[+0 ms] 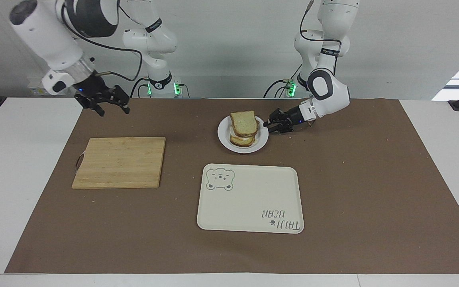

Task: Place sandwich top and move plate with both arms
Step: 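Reach the left gripper to the rim of the white plate, then close the left gripper on the plate rim nearest the robot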

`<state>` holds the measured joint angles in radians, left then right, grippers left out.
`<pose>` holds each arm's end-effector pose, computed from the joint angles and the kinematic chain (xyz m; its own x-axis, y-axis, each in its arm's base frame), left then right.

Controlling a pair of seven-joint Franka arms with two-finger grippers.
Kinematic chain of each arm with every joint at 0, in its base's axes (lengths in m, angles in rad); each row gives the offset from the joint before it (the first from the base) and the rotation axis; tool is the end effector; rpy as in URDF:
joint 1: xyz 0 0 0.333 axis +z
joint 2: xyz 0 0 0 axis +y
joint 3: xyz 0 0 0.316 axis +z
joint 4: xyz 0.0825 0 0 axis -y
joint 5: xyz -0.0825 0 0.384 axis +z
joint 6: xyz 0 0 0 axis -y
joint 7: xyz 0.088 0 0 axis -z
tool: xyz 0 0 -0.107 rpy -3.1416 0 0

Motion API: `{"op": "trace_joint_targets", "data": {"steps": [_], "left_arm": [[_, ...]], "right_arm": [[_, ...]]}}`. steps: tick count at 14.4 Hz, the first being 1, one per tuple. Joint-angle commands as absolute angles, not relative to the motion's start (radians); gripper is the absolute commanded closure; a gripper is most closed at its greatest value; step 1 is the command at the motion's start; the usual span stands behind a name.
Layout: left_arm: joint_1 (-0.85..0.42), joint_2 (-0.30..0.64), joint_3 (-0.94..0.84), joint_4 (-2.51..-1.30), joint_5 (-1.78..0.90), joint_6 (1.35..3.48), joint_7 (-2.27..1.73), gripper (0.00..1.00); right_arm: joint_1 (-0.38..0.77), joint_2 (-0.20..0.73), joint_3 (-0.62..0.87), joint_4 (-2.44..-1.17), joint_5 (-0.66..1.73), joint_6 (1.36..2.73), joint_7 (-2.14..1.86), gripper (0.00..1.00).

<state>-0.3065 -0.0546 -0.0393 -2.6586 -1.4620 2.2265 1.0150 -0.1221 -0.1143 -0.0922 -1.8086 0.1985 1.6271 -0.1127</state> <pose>0.3648 -0.1641 0.2477 0.9892 -0.1146 0.0915 -0.1404 -0.5594 0.8169 0.5101 -0.0928 0.5802 0.9925 -0.1134 -0.0452 -0.1204 -0.9697 -0.2124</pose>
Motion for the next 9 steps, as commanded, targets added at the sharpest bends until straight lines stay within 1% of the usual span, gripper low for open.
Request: {"op": "trace_joint_targets", "data": {"steps": [1,2,3,4,8,9], "left_arm": [[-0.327,-0.029,-0.026,-2.663,-1.519,2.241,1.075,0.74],[-0.321,-0.031,-0.026,-2.663,-1.529,2.234,1.078,0.88],[-0.321,-0.032,-0.026,-2.665,-1.534,2.229,1.08,0.98],[-0.321,-0.032,-0.026,-2.665,-1.54,2.226,1.088,1.0],[-0.322,-0.037,-0.025,-2.663,-1.555,2.197,1.101,1.0],[-0.319,-0.037,-0.025,-2.658,-1.555,2.195,1.1,1.0]], "right_arm": [[-0.141,-0.133,-0.107,-1.784,0.143,1.559,-0.126,0.0],[-0.141,-0.138,-0.104,-1.783,0.091,1.551,-0.13,0.0],[-0.14,-0.138,-0.092,-1.778,0.072,1.539,-0.129,0.0],[-0.129,-0.137,-0.089,-1.766,0.071,1.533,-0.123,0.0],[-0.124,-0.135,-0.086,-1.75,0.068,1.555,-0.123,0.0],[-0.121,-0.133,-0.08,-1.75,0.055,1.586,-0.121,0.0]]}}
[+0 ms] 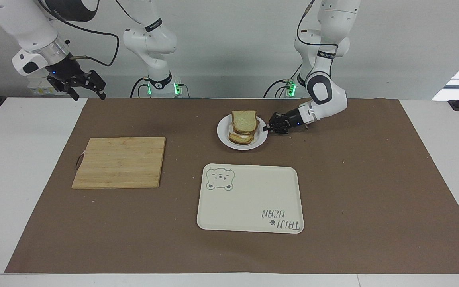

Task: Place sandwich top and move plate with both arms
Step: 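Close the left gripper on the plate rim nearest the robot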

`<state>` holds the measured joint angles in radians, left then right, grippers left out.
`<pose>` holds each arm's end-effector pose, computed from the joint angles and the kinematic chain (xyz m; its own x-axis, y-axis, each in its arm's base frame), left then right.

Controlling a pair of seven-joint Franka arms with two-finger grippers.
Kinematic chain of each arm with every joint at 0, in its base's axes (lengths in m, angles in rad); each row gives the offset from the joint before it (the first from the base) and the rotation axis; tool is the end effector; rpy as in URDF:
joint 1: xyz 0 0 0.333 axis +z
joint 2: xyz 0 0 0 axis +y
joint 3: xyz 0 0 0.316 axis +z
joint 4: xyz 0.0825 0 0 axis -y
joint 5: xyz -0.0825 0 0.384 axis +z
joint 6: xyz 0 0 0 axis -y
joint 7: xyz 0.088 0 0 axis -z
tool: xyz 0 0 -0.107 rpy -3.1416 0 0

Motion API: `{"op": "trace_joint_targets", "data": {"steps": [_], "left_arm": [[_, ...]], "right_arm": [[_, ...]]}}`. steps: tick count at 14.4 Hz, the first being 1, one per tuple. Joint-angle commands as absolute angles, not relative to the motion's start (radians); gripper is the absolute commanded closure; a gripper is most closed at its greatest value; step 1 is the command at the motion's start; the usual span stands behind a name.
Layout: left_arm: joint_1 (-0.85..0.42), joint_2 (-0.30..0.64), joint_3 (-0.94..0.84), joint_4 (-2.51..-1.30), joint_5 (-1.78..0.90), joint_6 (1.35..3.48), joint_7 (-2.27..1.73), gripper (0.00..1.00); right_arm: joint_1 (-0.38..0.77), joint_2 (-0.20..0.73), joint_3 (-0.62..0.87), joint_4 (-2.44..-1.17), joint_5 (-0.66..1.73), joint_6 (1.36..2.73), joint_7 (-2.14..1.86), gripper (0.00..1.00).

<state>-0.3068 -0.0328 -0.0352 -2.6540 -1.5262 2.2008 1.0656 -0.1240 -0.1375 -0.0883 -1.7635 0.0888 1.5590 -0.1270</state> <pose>0.3652 -0.1666 0.2422 0.9905 -0.0918 0.1020 -0.1351 -0.5225 0.8418 0.4972 -0.1003 0.6061 0.9951 -0.0829 -0.0541 -0.0883 -0.9902 -0.1083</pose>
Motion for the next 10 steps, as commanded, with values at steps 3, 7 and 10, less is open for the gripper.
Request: {"op": "trace_joint_targets", "data": {"steps": [3,7,10], "left_arm": [[-0.301,-0.044,-0.018,-2.631,-1.555,2.177,1.089,1.0],[-0.258,-0.037,-0.018,-2.565,-1.555,2.123,1.054,1.0],[-0.256,-0.017,-0.018,-2.461,-1.554,2.118,0.945,1.0]], "right_arm": [[-0.121,-0.132,-0.049,-1.752,0.045,1.628,-0.123,0.0],[-0.121,-0.13,-0.005,-1.752,-0.005,1.649,-0.121,0.0],[-0.121,-0.13,0.002,-1.752,-0.006,1.647,-0.121,0.0]]}}
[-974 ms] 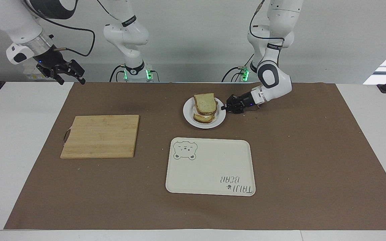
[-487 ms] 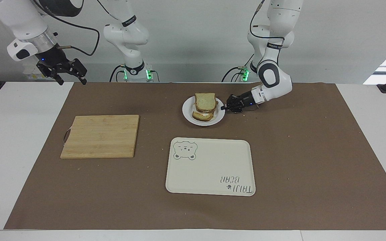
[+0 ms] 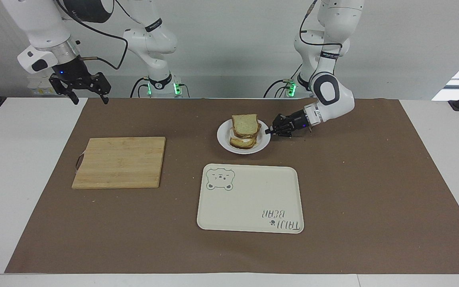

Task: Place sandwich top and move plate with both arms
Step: 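Slide the plate with the left gripper onto the bear tray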

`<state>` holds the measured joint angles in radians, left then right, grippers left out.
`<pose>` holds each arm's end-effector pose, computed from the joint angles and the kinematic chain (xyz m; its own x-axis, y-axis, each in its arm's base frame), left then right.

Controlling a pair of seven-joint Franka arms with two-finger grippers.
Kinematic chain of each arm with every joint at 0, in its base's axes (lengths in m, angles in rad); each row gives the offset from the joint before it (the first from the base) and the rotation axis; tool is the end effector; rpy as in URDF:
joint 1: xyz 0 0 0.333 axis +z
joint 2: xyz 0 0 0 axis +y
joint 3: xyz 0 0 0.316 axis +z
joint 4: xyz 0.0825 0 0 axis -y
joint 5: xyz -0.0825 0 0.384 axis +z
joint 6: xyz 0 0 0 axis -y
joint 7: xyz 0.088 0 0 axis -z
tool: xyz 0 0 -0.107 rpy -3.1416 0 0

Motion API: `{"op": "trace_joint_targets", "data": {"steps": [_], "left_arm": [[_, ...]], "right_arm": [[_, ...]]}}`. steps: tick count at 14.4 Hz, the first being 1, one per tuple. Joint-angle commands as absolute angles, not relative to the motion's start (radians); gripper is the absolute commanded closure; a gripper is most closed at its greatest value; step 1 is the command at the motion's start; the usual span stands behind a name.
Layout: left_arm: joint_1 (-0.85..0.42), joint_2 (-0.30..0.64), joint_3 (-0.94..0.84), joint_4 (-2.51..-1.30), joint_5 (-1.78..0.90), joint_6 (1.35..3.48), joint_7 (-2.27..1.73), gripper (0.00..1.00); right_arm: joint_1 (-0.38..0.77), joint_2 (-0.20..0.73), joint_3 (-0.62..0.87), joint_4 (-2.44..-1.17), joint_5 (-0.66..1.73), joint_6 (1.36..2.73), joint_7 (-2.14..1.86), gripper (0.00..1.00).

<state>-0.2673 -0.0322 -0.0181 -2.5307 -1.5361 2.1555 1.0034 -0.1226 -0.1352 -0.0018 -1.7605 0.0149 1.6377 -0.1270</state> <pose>0.4174 -0.1648 0.2868 0.9881 -0.0115 0.1531 -0.1410 -0.4634 0.8749 0.5126 -0.0626 0.6128 0.9999 0.0016 0.0142 0.0018 -0.9999 -0.0134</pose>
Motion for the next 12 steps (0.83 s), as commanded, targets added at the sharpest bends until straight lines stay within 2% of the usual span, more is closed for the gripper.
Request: {"op": "trace_joint_targets", "data": {"steps": [1,8,12], "left_arm": [[-0.256,-0.002,-0.018,-2.423,-1.554,2.115,0.912,1.0],[-0.233,0.142,-0.015,-2.173,-1.537,2.128,0.783,1.0],[-0.196,0.271,-0.018,-1.964,-1.401,2.14,0.602,1.0]], "right_arm": [[-0.121,-0.13,0.002,-1.752,-0.006,1.647,-0.121,0.0],[-0.121,-0.13,0.003,-1.753,-0.008,1.647,-0.121,0.0],[-0.121,-0.13,0.003,-1.753,-0.008,1.647,-0.121,0.0]]}}
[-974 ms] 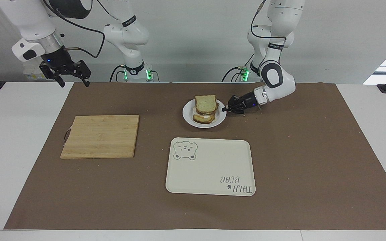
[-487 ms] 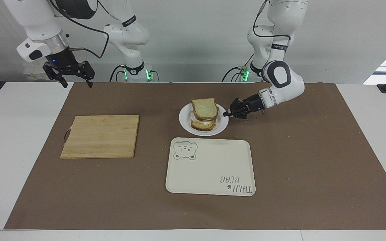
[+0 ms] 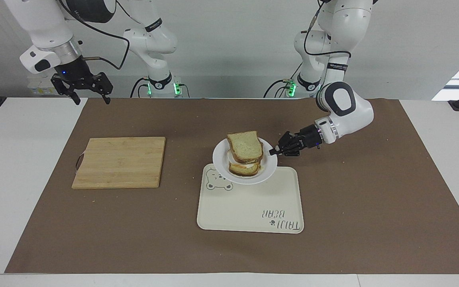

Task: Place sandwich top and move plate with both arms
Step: 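Slide the plate with the left gripper onto the bear tray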

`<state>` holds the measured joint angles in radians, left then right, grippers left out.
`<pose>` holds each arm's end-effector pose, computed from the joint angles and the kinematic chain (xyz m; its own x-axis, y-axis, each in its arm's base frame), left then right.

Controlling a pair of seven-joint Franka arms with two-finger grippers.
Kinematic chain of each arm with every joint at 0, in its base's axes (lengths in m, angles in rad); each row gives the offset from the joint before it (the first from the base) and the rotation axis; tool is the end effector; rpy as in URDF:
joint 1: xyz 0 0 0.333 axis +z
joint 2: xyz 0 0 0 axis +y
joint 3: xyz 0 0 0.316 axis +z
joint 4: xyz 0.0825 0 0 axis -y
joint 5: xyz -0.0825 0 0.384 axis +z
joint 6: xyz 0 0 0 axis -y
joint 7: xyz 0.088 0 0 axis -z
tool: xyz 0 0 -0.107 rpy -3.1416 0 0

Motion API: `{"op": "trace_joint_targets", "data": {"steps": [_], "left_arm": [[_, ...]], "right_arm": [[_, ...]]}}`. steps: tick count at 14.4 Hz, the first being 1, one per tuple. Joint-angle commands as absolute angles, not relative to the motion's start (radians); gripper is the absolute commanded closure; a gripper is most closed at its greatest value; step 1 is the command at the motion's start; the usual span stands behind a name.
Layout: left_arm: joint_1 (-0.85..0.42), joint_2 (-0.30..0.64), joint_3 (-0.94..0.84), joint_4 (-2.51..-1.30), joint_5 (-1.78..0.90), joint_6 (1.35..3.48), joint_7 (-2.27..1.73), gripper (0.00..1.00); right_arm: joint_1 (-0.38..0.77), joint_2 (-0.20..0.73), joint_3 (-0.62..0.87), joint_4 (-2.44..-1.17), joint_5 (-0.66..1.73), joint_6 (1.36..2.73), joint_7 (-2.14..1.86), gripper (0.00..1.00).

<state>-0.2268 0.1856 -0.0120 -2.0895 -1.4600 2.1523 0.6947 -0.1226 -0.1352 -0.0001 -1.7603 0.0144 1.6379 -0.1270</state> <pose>0.5572 -0.1775 0.3535 0.9875 0.1188 0.1040 -0.0424 -0.4347 0.8996 0.5127 -0.0618 0.6129 0.9999 0.0033 0.0145 0.0035 -0.9999 -0.0126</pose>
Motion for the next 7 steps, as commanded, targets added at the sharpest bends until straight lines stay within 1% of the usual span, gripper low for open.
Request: {"op": "trace_joint_targets", "data": {"steps": [1,5,7], "left_arm": [[-0.187,0.293,-0.02,-1.938,-1.367,2.14,0.586,1.0],[-0.172,0.408,-0.021,-1.815,-1.307,2.143,0.575,1.0],[-0.178,0.437,-0.025,-1.786,-1.278,2.17,0.557,1.0]], "right_arm": [[-0.121,-0.13,0.003,-1.753,-0.008,1.647,-0.121,0.0],[-0.121,-0.13,0.008,-1.752,-0.008,1.649,-0.121,0.0],[-0.121,-0.13,0.008,-1.753,-0.008,1.647,-0.123,0.0]]}}
